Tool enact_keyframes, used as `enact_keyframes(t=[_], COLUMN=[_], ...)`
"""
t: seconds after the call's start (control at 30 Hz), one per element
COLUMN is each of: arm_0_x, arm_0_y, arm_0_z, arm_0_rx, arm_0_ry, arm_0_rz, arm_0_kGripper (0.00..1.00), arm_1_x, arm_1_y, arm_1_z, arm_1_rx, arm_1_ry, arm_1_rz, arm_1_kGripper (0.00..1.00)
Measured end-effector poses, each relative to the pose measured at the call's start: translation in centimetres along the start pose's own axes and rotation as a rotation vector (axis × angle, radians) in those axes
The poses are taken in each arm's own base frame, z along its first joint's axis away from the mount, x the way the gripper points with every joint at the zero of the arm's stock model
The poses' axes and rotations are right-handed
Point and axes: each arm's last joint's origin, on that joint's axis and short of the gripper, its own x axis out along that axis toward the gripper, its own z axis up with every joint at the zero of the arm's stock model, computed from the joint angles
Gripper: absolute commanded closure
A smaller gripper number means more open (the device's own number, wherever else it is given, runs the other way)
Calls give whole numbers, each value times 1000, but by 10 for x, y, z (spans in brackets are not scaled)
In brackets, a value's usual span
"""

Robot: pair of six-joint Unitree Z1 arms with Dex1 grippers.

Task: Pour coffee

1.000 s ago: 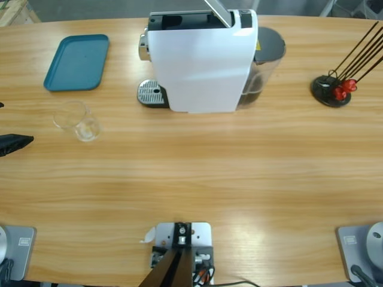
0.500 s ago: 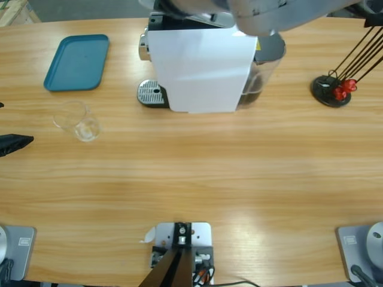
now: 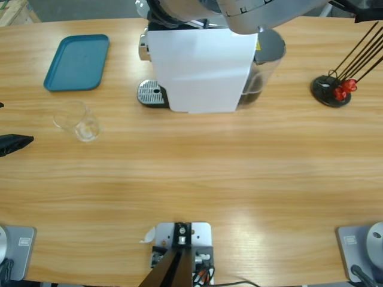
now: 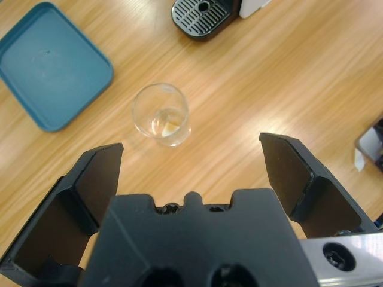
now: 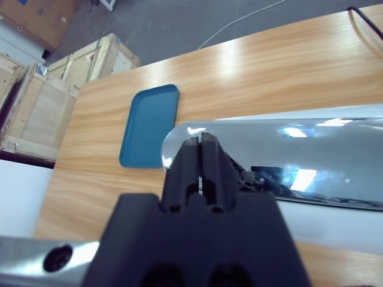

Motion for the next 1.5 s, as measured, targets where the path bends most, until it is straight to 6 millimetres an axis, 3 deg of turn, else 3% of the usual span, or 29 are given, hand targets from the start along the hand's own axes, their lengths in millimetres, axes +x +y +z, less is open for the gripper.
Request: enact_keyframes(t=[0.47, 1.0, 1.33, 1.5], arm_0_x=[0, 0, -2, -2], arm_0_y=[0, 0, 0, 0], arm_0_z=[0, 0, -3, -3], arm_0_rx=[0, 0, 0, 0], arm_0_ry=[0, 0, -5, -5], arm_0_rz=[0, 0, 0, 0], arm_0_kGripper=[4, 4, 4, 4], arm_1_x=[3, 18, 20, 20], arm_1_y=[-4, -15, -12, -4], arm_1_z=[6, 27, 22, 10], arm_1_rx=[7, 27, 25, 12], arm_1_ry=[52, 87, 108, 132], arm_1_rz=[10, -37, -53, -48], arm_1_kGripper=[1000, 1000, 1000, 1000])
